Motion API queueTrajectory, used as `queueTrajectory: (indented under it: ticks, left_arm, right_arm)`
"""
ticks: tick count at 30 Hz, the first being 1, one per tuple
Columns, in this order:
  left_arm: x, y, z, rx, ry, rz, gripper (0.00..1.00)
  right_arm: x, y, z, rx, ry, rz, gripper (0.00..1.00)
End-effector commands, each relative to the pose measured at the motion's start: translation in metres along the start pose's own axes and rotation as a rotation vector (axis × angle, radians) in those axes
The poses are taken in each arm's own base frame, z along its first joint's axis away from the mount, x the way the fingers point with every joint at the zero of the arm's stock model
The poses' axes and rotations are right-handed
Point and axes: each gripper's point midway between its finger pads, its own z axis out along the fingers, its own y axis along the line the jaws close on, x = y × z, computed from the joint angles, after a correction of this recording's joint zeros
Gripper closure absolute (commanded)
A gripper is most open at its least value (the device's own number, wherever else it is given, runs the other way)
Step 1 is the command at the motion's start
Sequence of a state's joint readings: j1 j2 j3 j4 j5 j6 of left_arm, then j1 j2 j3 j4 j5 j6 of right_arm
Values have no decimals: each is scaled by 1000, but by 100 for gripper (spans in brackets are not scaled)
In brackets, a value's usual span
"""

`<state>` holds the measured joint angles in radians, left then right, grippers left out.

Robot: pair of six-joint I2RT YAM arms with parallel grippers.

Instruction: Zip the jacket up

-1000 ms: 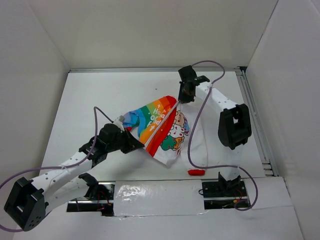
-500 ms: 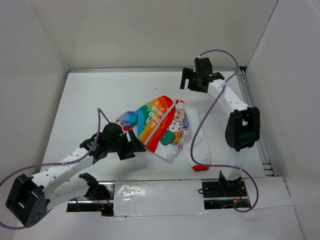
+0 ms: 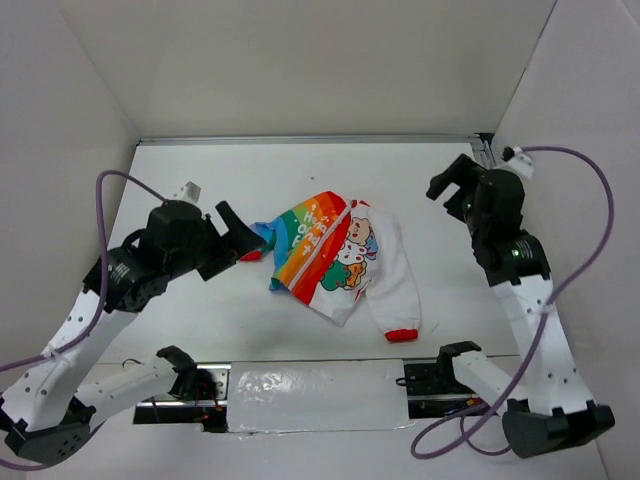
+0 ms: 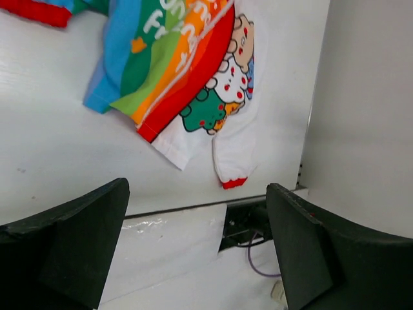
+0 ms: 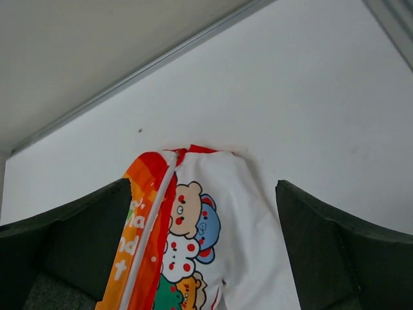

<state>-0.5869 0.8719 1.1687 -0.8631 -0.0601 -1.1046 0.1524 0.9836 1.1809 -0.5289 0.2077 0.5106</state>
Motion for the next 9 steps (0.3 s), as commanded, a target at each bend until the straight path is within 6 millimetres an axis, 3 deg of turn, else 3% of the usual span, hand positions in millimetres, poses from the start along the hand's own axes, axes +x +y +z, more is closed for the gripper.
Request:
queueTrajectory:
  ticks: [1, 4, 9]
  left_arm:
    - [-16, 18, -10, -181, -34, 27, 1]
    - [-24, 18, -8, -186, -71, 53, 1]
    - [-22, 11, -15, -26, -122, 140, 1]
  right_arm:
    - [1, -58, -35, 263, -64, 110, 0]
    - [-2, -79, -58, 323, -135, 139, 0]
    - [-3, -72, -72, 231, -169, 117, 0]
